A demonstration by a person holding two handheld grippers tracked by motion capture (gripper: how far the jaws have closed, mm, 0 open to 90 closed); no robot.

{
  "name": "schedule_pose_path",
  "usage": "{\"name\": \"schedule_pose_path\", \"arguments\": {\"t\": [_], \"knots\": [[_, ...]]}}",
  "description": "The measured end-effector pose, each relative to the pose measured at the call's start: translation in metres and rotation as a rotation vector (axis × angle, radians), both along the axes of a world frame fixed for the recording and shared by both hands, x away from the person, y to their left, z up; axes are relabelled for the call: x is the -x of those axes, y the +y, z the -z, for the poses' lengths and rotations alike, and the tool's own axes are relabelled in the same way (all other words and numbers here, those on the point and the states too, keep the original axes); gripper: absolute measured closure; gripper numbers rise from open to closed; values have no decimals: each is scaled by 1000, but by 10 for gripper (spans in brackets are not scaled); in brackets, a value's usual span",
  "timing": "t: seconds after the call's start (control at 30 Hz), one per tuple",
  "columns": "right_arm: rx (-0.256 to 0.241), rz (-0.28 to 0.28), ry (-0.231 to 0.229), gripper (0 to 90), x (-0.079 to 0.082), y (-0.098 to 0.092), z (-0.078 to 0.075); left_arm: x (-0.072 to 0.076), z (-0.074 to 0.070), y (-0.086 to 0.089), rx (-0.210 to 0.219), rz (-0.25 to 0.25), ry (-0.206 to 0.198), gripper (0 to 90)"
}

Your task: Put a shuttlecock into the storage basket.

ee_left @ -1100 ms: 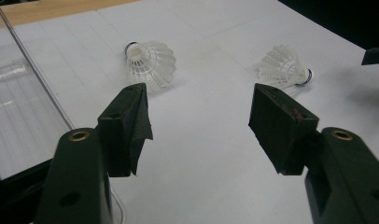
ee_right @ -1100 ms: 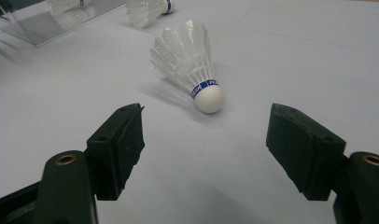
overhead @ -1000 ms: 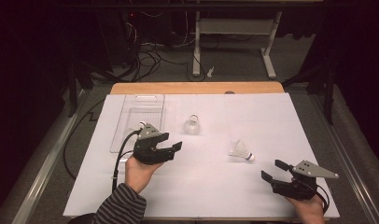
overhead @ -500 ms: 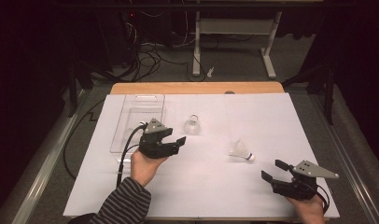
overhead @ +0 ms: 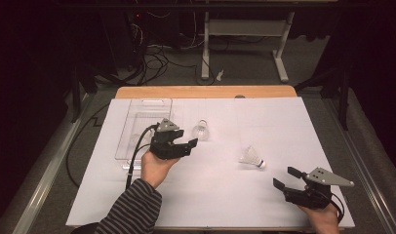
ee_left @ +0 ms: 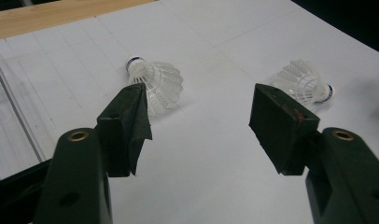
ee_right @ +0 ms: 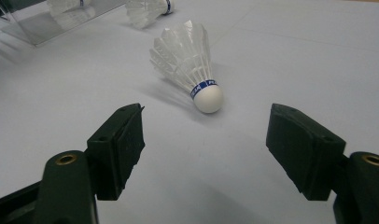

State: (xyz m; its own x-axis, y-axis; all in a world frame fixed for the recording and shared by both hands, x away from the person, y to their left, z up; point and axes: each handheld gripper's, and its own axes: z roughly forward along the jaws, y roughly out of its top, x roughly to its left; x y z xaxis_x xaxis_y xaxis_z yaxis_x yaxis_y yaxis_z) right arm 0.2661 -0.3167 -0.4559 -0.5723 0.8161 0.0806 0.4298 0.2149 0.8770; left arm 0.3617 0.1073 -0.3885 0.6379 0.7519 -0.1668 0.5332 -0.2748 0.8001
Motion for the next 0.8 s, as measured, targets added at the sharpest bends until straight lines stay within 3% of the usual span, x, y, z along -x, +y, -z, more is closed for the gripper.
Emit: {"name": "schedule_pose_path", "arguments": {"t": [0.8], "knots": [[-2,1,-1,283,0,-1,0,-25,-3,0,20,-31,25,383]]}}
